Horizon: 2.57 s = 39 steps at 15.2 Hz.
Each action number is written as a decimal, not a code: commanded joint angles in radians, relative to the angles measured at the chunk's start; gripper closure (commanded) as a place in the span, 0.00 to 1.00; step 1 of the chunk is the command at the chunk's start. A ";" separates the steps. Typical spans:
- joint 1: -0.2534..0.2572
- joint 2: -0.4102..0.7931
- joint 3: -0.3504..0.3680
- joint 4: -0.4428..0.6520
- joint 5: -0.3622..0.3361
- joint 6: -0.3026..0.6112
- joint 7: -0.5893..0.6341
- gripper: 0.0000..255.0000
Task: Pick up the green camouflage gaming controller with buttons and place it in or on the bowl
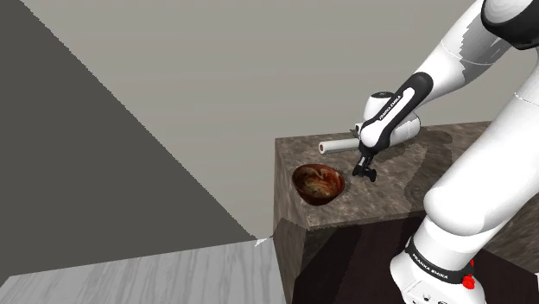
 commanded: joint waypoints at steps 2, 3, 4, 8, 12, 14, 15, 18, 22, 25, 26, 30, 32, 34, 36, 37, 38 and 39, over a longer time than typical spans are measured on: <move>0.000 0.000 0.000 0.000 0.000 0.000 0.000 1.00; 0.000 0.000 0.000 0.000 0.000 0.000 0.000 1.00; 0.000 0.000 0.000 0.000 0.000 0.000 0.000 1.00; 0.000 0.000 0.000 0.000 0.000 0.000 0.000 1.00; -0.004 -0.075 0.006 0.004 -0.009 -0.078 0.001 1.00; -0.006 -0.111 0.010 0.007 -0.011 -0.118 0.000 1.00; -0.007 -0.129 0.012 0.010 -0.012 -0.137 -0.001 1.00; -0.008 -0.179 0.018 0.018 -0.011 -0.195 -0.004 1.00; -0.009 -0.240 0.028 0.033 -0.007 -0.271 -0.009 1.00; -0.009 -0.282 0.035 0.047 -0.002 -0.326 -0.014 1.00; -0.009 -0.295 0.038 0.052 0.000 -0.345 -0.015 1.00; -0.008 -0.343 0.049 0.076 0.008 -0.416 -0.022 1.00; -0.008 -0.365 0.054 0.089 0.012 -0.451 -0.025 1.00; -0.007 -0.385 0.059 0.103 0.017 -0.485 -0.029 1.00; -0.006 -0.404 0.065 0.118 0.022 -0.518 -0.032 1.00; -0.005 -0.412 0.068 0.126 0.024 -0.535 -0.033 1.00; -0.005 -0.421 0.070 0.134 0.027 -0.551 -0.035 1.00; -0.004 -0.429 0.073 0.143 0.029 -0.568 -0.037 1.00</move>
